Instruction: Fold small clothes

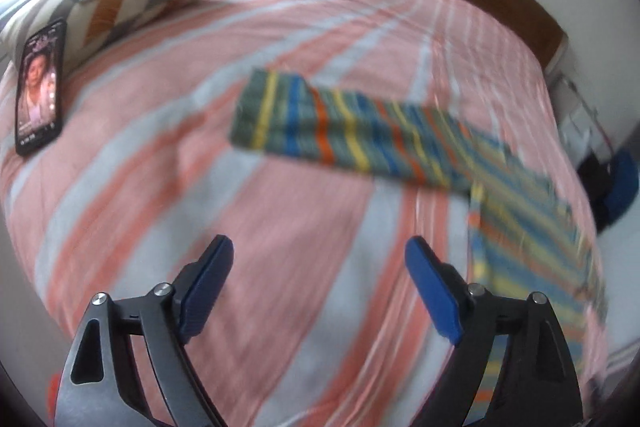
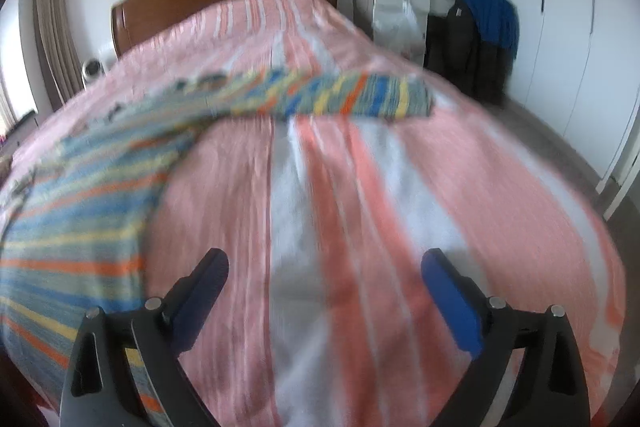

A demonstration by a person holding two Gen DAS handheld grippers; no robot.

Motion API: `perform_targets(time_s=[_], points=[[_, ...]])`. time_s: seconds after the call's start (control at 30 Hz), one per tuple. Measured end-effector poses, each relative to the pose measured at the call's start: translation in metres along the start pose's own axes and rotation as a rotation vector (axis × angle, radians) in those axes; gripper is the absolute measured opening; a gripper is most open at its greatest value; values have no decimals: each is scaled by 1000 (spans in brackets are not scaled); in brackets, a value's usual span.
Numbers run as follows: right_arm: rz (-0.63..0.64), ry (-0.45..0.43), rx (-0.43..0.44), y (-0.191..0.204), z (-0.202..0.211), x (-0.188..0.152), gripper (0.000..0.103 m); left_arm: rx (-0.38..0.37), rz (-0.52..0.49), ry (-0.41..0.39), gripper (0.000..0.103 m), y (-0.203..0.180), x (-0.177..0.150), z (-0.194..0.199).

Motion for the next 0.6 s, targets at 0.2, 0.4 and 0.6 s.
perform_targets(time_s=[0.2, 0.4, 0.6], points=[[-27, 53, -29, -14, -18, -5, 96, 40, -108, 27, 95, -6, -25, -24], [0, 80, -61, -14, -28, -14, 99, 73, -183, 16, 102, -13, -34, -29], [14, 79, -73, -12, -32, -20, 102, 110, -216, 4, 103, -13, -37, -32]])
Point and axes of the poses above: each gripper's, at about its wrist camera, not at the fingertips, and z roughly against the way its jaws point, y to its left, x to its top, the point moved 9 cm from there along -z, roughly the way its jaws point, and after that the axes turned 1 degree about -y, right-handed, at the moved point
